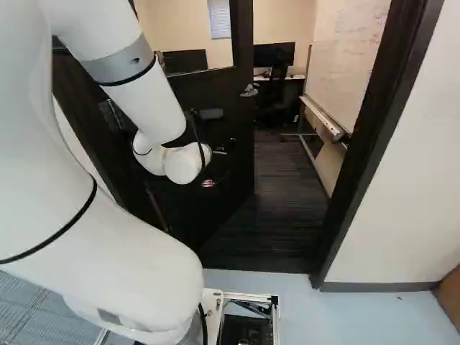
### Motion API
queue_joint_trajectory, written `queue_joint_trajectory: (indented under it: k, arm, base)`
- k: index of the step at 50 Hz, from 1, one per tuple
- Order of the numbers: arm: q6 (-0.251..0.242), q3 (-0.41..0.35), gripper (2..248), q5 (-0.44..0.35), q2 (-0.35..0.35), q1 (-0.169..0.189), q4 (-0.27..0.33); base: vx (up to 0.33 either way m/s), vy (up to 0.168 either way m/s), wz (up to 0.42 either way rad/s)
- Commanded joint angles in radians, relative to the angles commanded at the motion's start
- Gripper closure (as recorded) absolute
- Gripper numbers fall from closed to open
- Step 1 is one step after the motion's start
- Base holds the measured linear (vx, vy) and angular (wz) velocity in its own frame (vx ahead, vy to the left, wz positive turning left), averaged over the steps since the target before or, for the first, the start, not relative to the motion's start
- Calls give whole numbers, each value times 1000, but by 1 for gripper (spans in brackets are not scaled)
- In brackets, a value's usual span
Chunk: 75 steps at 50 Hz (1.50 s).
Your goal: Open the door and move inside
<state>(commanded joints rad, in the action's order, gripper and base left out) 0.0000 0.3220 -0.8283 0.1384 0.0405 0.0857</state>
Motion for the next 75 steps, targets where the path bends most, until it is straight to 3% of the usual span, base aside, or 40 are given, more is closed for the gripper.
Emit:
queue_joint_trajectory:
  k: [75]
  arm:
    - [0, 2, 3, 0, -2, 0, 0]
  base:
    - [66, 3, 10]
